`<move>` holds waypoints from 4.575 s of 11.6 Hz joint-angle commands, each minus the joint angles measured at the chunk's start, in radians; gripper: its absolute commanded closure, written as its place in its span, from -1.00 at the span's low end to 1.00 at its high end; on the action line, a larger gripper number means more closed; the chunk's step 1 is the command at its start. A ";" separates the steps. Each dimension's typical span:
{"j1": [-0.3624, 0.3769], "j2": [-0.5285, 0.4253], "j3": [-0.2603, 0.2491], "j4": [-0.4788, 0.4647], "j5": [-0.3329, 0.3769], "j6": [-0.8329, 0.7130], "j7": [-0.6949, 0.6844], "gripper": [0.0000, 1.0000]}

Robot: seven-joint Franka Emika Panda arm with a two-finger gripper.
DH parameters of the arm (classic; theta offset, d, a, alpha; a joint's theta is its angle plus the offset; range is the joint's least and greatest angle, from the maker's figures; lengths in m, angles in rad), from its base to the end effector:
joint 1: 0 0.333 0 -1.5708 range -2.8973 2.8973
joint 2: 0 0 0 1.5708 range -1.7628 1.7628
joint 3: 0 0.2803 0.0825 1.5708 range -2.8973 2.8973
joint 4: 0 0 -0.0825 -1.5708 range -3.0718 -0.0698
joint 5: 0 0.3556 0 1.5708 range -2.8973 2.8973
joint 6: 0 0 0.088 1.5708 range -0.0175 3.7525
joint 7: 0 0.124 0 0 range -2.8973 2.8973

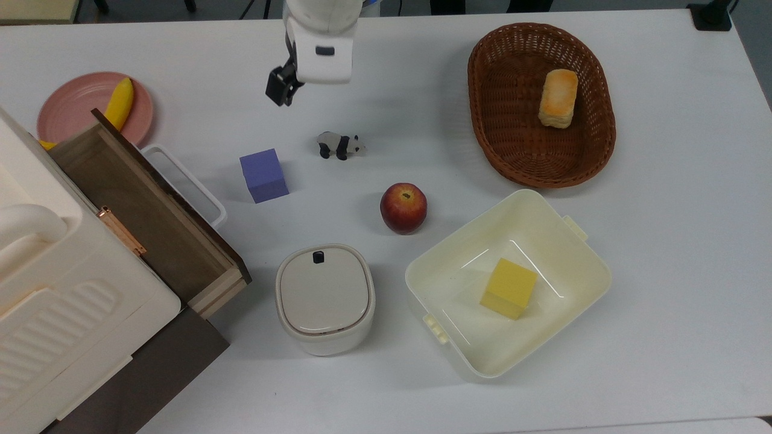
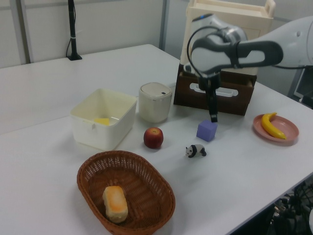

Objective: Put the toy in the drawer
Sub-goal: 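Lower the open gripper down over the panda toy, then close the gripper on the panda toy and lift it, then carry the panda toy over to the open wooden drawer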

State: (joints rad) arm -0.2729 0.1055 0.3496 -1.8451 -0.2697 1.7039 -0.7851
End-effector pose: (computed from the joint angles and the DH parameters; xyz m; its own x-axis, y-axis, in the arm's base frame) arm 0.5294 0.0071 0.4121 0.5615 0.7626 -0.3212 0.8011 -0.5982 -0.0197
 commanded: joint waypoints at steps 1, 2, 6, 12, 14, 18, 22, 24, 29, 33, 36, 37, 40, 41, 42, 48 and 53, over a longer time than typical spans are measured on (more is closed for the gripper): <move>-0.008 0.003 0.014 -0.112 -0.039 0.148 -0.108 -1.00; -0.009 -0.001 0.019 -0.176 -0.036 0.248 -0.103 -1.00; -0.005 0.028 0.029 -0.249 -0.042 0.443 -0.017 -1.00; 0.014 0.069 0.031 -0.273 -0.023 0.525 0.064 -1.00; 0.018 0.075 0.031 -0.275 -0.026 0.519 0.061 -1.00; 0.030 0.101 0.031 -0.273 -0.048 0.514 0.058 -1.00; 0.034 0.112 0.029 -0.267 -0.080 0.513 0.067 0.57; 0.034 0.112 0.029 -0.264 -0.080 0.510 0.069 0.93; 0.032 0.111 0.029 -0.182 -0.069 0.511 0.260 0.97; 0.017 0.103 0.025 -0.027 -0.016 0.507 0.521 0.97; -0.009 0.094 0.013 0.111 0.078 0.377 0.552 0.97; -0.015 0.086 -0.003 0.148 0.119 0.349 0.552 0.96; -0.017 0.082 -0.064 0.219 0.217 0.318 0.563 0.96; -0.019 0.086 -0.081 0.239 0.218 0.324 0.588 0.96; -0.017 0.094 -0.102 0.263 0.216 0.327 0.608 0.96; -0.016 0.147 -0.219 0.369 0.247 0.373 0.647 0.96; -0.020 0.186 -0.291 0.411 0.247 0.453 0.652 0.96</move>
State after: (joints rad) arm -0.3012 0.2757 0.0895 -1.4531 -0.0434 2.1125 -0.1485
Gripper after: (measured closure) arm 0.577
